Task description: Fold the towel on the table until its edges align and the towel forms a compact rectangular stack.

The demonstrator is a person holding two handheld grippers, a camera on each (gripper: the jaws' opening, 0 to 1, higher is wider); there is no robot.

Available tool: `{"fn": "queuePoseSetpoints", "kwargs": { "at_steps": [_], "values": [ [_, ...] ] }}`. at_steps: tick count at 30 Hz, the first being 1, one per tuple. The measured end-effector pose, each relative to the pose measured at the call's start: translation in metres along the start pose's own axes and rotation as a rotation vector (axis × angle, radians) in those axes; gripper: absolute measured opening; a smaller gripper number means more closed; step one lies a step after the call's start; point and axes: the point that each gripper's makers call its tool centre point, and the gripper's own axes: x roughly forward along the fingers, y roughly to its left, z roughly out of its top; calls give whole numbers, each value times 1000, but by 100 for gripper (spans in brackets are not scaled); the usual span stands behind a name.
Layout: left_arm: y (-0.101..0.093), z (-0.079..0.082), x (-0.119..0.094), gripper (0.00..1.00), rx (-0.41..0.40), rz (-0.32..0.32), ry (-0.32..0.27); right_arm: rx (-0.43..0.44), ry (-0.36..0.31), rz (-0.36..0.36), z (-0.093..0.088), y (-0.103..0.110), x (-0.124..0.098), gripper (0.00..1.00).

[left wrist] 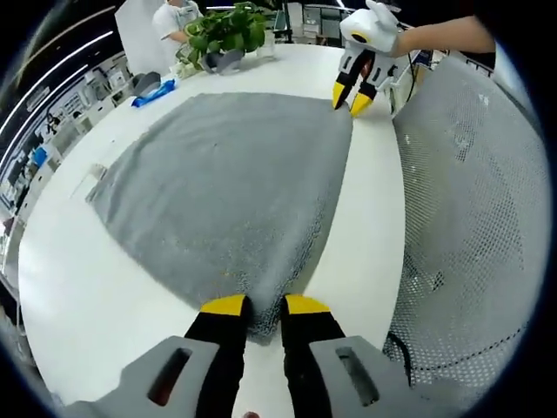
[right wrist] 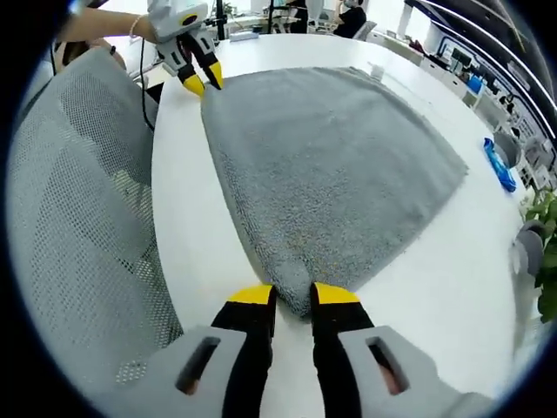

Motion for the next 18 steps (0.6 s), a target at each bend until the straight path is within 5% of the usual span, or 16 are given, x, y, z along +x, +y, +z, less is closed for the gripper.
{"fn": "queuePoseSetpoints", "kwargs": {
  "at_steps": [8,12,18],
  "values": [
    [-1,0,0,7,8,34,-20,-50,41,-106,-2,-3,0,2],
    [-1,2,0,6,-37,50,15,-33,42,-130,-2,-5,-1,2],
    [-8,10,-18,5,98,86,73,-61,61,-155,4,0,-18,1]
  ]
}}
